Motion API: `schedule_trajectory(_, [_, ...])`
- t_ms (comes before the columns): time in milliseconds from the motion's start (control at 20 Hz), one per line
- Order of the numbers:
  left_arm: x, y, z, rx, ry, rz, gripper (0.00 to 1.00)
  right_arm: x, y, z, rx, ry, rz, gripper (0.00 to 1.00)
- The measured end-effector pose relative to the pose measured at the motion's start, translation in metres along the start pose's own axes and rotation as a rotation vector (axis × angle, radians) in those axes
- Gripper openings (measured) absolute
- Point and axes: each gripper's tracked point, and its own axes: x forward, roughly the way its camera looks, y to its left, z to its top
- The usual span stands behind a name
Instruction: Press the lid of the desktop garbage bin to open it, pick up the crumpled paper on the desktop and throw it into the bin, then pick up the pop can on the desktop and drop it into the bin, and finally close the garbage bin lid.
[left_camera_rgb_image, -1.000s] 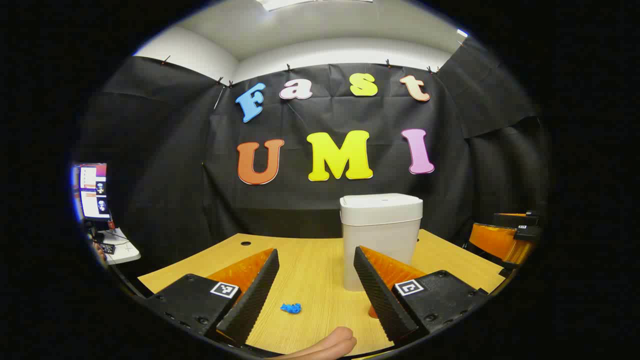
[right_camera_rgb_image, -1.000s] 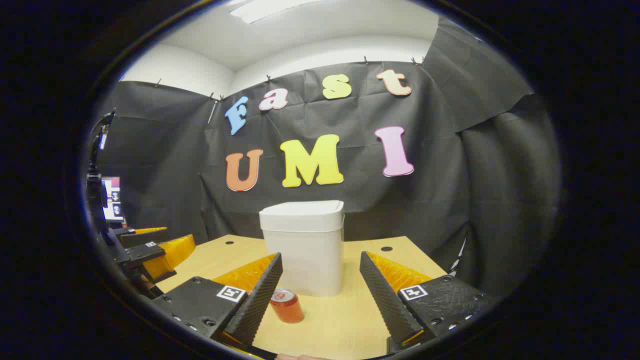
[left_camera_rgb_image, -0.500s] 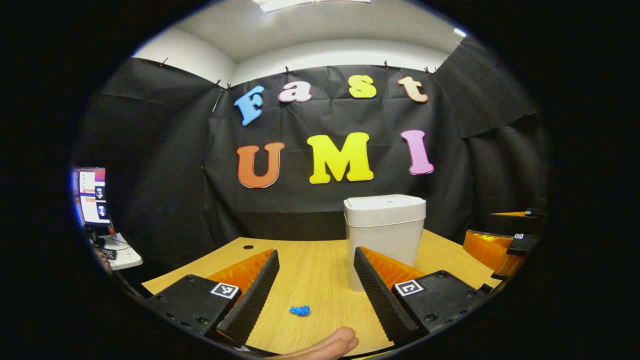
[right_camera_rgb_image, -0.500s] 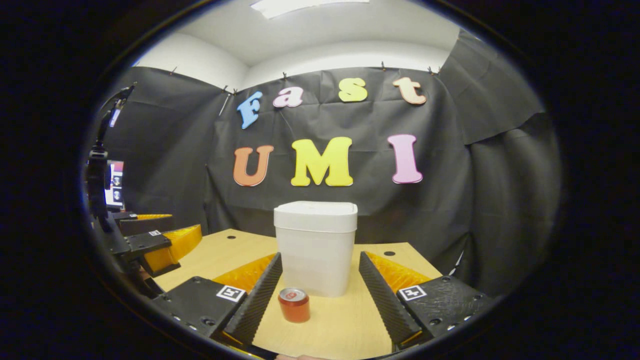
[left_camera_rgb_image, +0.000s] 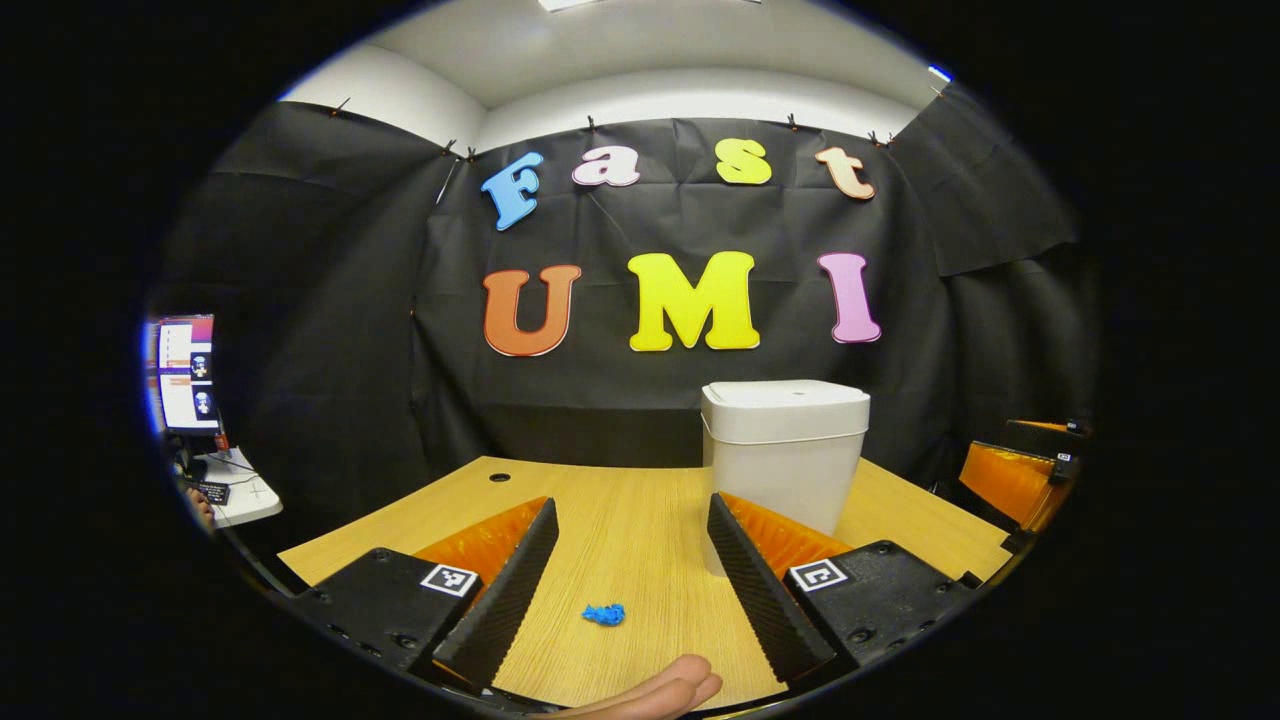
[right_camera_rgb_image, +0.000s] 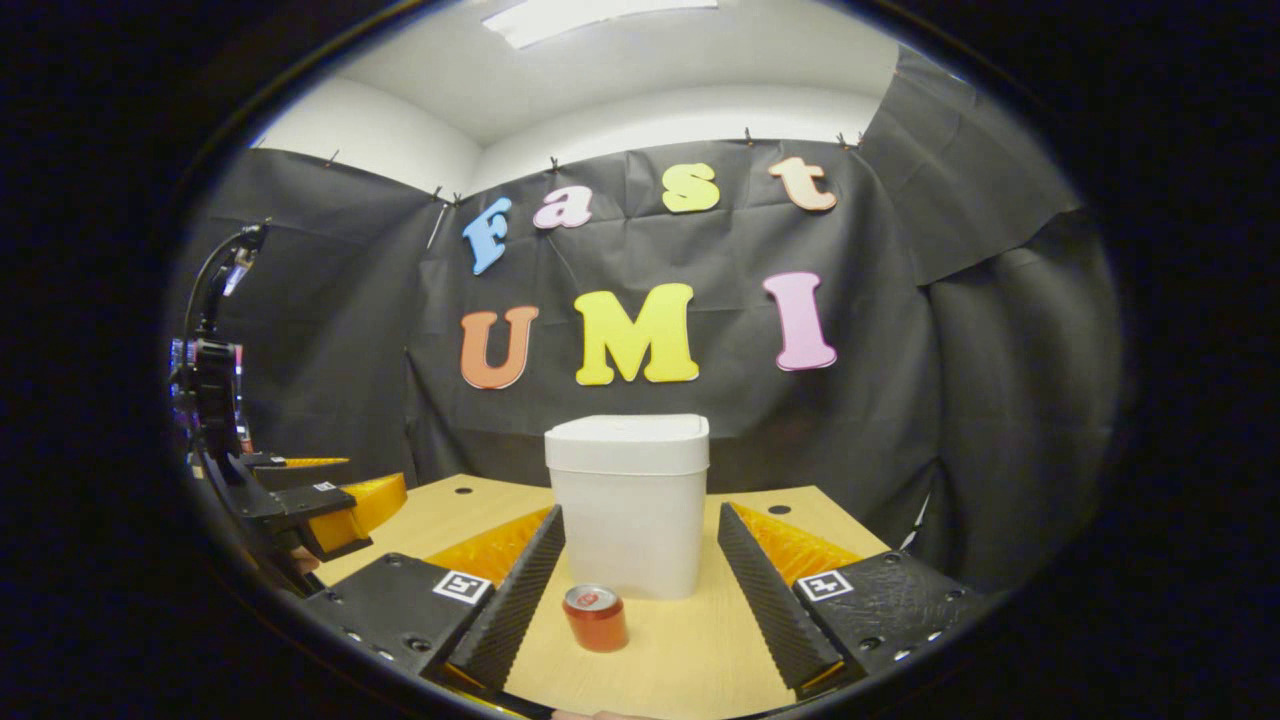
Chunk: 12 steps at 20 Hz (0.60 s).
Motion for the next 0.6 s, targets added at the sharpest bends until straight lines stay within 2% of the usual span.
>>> schedule_trajectory(150, [-0.001, -0.004, -0.003, -0.001, 0.008, -0.018, 0.97, 0.001, -0.002, -0.005, -0.007, 0.009, -0.003, 0.95])
schedule_trajectory(200, [-0.001, -0.004, -0.004, -0.004, 0.011, -0.016, 1.0, 0.002, -0.003, -0.008, -0.004, 0.02, -0.001, 0.95])
schedule_trajectory(250, [0.0, -0.003, -0.004, -0.006, 0.013, -0.013, 0.97, 0.002, -0.003, -0.01, 0.003, 0.028, 0.001, 0.95])
schedule_trajectory(300, [0.0, -0.003, -0.004, -0.006, 0.015, -0.015, 0.97, 0.003, -0.004, -0.011, 0.006, 0.033, 0.002, 0.92])
schedule_trajectory(350, [0.002, -0.003, -0.005, -0.005, 0.018, -0.015, 0.97, 0.004, -0.005, -0.012, 0.004, 0.036, 0.002, 0.95])
schedule_trajectory(500, [0.002, -0.008, -0.007, -0.011, 0.026, -0.033, 0.97, 0.009, -0.003, -0.009, 0.007, 0.043, 0.005, 0.95])
schedule_trajectory(550, [0.002, -0.009, -0.008, -0.01, 0.029, -0.037, 0.97, 0.01, -0.002, -0.006, 0.004, 0.038, 0.009, 0.92])
schedule_trajectory(600, [0.002, -0.009, -0.007, -0.009, 0.029, -0.041, 0.97, 0.011, -0.002, 0.002, -0.01, 0.023, 0.006, 0.95])
